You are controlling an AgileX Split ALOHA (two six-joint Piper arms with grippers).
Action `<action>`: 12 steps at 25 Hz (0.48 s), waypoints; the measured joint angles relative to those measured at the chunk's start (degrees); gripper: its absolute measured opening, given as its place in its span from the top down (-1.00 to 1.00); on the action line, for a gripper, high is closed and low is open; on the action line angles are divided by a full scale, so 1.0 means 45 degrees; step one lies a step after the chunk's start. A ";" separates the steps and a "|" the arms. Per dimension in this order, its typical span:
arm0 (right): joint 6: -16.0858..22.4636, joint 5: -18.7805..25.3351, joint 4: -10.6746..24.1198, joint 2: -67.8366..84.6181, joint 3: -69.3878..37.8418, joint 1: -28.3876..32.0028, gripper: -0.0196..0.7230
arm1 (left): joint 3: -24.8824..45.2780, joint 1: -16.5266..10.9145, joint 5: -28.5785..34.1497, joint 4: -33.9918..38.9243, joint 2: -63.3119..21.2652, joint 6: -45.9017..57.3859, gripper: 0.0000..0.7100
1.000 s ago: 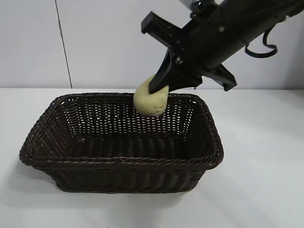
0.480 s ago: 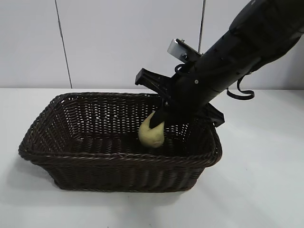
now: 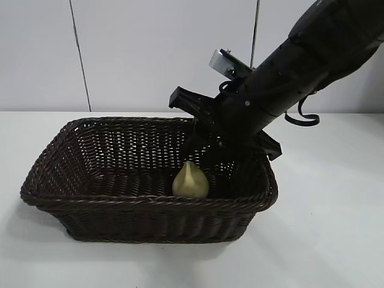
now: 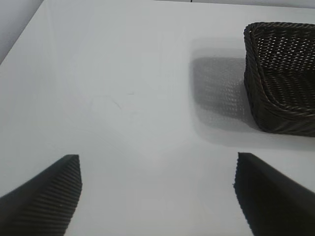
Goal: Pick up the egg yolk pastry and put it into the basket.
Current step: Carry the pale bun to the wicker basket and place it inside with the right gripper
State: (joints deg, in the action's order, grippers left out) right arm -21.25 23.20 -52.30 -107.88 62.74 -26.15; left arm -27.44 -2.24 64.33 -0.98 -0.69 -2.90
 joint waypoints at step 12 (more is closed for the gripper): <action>0.0000 0.1156 -0.0164 0.1376 0.0014 -0.0015 -0.85 | 0.0000 0.0000 0.0000 0.0000 0.0000 0.0000 -0.73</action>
State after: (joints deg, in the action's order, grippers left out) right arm -21.25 28.41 -53.04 -101.69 62.80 -26.22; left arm -27.44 -2.24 64.33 -0.98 -0.69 -2.90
